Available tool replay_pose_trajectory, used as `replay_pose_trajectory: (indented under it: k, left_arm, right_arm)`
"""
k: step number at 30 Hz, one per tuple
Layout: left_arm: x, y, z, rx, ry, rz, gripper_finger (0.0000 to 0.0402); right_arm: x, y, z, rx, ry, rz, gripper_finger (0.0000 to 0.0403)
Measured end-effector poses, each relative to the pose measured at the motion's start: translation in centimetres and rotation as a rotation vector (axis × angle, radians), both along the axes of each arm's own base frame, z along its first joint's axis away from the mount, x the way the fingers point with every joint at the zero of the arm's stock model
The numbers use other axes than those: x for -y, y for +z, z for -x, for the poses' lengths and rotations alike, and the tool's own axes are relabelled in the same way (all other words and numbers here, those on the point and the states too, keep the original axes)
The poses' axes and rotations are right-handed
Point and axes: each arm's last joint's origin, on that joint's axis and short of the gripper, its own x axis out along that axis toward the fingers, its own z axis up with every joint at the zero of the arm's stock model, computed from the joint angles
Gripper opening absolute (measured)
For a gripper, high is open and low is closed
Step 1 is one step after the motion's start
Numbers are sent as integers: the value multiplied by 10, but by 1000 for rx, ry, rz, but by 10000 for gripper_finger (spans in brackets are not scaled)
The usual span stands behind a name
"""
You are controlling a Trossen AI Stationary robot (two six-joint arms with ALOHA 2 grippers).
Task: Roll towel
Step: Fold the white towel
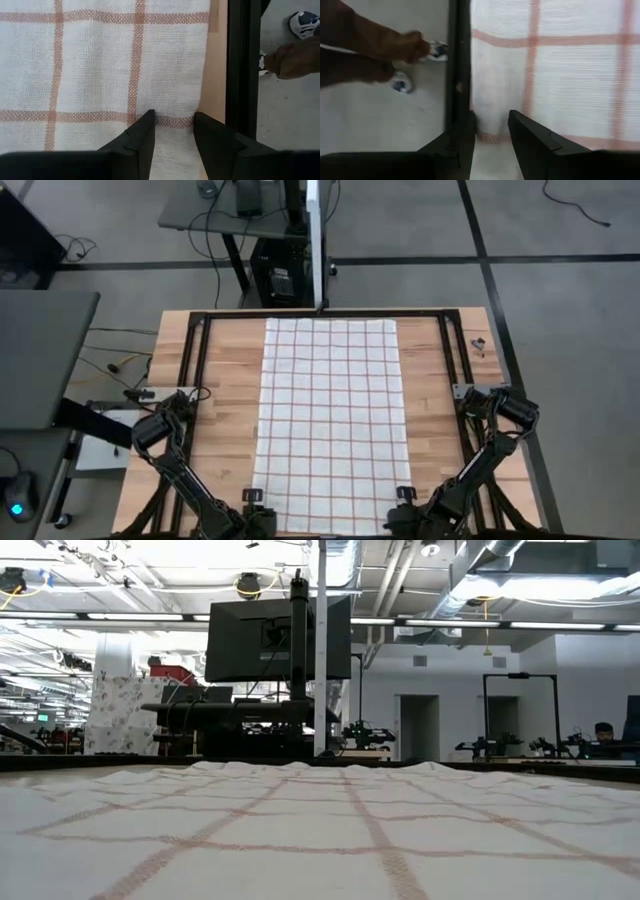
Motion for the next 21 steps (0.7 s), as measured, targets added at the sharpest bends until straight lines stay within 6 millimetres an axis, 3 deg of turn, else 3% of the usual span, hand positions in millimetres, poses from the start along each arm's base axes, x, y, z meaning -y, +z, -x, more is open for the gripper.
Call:
replay_pose_trajectory:
  k: [10, 13, 21]
  left_arm:
    - [0, 0, 0, -6, 17, 14, 140]
    - [0, 0, 0, -5, -2, 10, 140]
    - [1, 0, 0, -4, -27, 9, 138]
  right_arm:
    - [-10, 21, 5, -39, -79, 9, 234]
    - [-16, 11, 10, -56, -106, 2, 253]
    - [-23, -20, 15, -84, -119, 87, 250]
